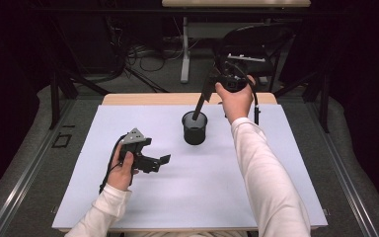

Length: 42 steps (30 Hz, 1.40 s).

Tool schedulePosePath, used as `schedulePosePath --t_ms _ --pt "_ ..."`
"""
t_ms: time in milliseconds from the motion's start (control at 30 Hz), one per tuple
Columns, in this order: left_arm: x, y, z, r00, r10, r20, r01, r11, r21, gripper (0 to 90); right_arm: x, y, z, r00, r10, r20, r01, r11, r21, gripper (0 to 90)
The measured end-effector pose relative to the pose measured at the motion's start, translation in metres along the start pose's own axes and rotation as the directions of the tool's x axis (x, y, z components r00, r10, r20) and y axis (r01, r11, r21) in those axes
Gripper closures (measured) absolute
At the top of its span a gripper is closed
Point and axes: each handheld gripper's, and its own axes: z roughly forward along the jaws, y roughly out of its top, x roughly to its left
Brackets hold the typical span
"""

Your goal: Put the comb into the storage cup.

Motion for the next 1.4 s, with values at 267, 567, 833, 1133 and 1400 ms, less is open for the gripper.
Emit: schedulePosePath --t_ms 267,567,833,1133,1400 --pt "0.000 0.000 0.000 1.0000 -0.001 0.002 0.001 1.0000 -0.002 0.6 0.005 -0.007 0.009 1.0000 0.001 -0.005 -0.001 1.000 0.018 86.4" --pt "0.000 0.000 0.000 1.0000 0.000 0.001 0.000 1.0000 0.000 0.6 0.005 -0.016 0.018 0.9998 0.020 -0.010 -0.020 0.999 0.038 86.4" --pt "0.000 0.000 0.000 1.0000 0.003 0.003 -0.003 1.0000 0.003 0.6 -0.001 -0.026 0.024 0.9993 0.036 0.001 -0.036 0.998 0.053 86.4" --pt "0.000 0.000 0.000 1.0000 0.002 0.004 -0.002 1.0000 0.003 0.6 -0.011 -0.038 0.030 0.9982 0.060 0.001 -0.060 0.996 0.068 86.4" --pt "0.001 0.000 0.001 1.0000 0.001 0.005 -0.001 1.0000 0.003 0.6 -0.020 -0.049 0.035 0.9960 0.089 0.003 -0.089 0.993 0.075 86.4"
